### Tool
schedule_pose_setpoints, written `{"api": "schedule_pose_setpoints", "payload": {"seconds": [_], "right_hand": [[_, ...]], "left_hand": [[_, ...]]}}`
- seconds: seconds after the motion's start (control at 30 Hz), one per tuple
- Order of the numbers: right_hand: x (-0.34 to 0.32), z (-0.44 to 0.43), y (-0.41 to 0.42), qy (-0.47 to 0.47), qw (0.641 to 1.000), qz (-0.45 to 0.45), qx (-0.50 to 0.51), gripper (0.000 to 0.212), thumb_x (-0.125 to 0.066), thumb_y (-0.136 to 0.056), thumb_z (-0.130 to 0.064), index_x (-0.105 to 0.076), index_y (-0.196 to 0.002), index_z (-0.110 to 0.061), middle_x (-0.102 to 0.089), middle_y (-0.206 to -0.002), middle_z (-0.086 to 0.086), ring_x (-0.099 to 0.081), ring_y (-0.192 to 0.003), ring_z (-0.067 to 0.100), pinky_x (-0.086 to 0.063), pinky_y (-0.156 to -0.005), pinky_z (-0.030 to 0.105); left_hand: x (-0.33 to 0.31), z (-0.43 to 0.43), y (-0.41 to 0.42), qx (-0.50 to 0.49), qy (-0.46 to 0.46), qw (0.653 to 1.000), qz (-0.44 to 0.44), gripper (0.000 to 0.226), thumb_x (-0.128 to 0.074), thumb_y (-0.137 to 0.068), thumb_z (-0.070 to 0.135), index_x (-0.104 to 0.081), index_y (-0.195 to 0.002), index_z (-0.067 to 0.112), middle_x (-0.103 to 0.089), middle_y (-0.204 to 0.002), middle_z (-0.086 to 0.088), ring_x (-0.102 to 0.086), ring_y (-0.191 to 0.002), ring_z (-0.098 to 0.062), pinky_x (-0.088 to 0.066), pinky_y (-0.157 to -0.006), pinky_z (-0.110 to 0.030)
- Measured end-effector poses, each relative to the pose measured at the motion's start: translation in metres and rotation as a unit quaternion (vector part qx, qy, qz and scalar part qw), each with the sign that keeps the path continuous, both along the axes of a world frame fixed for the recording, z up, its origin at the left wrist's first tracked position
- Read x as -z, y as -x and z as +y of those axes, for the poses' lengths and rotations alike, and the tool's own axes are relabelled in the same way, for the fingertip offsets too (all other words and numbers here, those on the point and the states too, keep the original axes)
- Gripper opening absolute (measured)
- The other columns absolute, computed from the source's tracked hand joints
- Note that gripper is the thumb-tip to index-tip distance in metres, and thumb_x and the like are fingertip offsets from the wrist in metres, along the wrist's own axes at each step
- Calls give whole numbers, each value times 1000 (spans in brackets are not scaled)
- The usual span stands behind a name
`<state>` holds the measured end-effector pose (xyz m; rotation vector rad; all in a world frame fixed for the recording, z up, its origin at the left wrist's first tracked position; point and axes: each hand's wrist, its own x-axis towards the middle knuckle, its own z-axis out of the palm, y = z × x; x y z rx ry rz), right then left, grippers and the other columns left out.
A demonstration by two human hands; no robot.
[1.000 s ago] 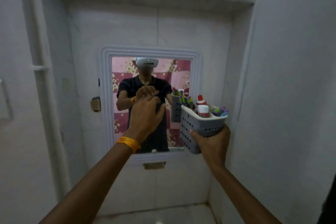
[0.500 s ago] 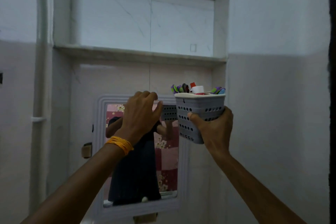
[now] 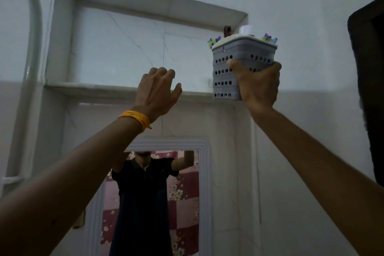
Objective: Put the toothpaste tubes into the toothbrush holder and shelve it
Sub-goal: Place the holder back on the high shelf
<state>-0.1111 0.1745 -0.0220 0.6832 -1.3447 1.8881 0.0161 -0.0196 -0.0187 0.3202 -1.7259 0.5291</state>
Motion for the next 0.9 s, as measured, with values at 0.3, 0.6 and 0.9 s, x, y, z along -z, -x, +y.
{"api": "schedule_pose_setpoints", "payload": {"seconds": [0.3,0.6,0.9], "right_hand": [[-73,-45,27,-35,999,-20,35,102,-81,-71,-68,-43,-144,-8,-57,-141,10,-57,-129,34,-46,-108,51],[-64,-103,73,-78,992,-68,74,117,-85,-66,-71,-39,-151,-4,-55,-147,16,-55,-134,40,-48,-108,54],[-65,-119,92,-96,989,-63,97,130,-82,-68,-75,-25,-161,-3,-44,-158,19,-48,-142,43,-45,-112,59]], "left_hand": [[-38,-38,36,-89,-121,974,-168,73,-20,-97,67,-66,-90,11,-69,-94,-12,-64,-90,-32,-46,-74,-36],[-43,-49,48,-127,-113,964,-205,91,-10,-81,87,-62,-72,14,-67,-75,-4,-61,-71,-21,-40,-68,-32],[-48,-51,52,-133,-140,960,-205,97,-10,-76,92,-72,-88,18,-70,-89,-3,-60,-81,-23,-38,-75,-35]]}}
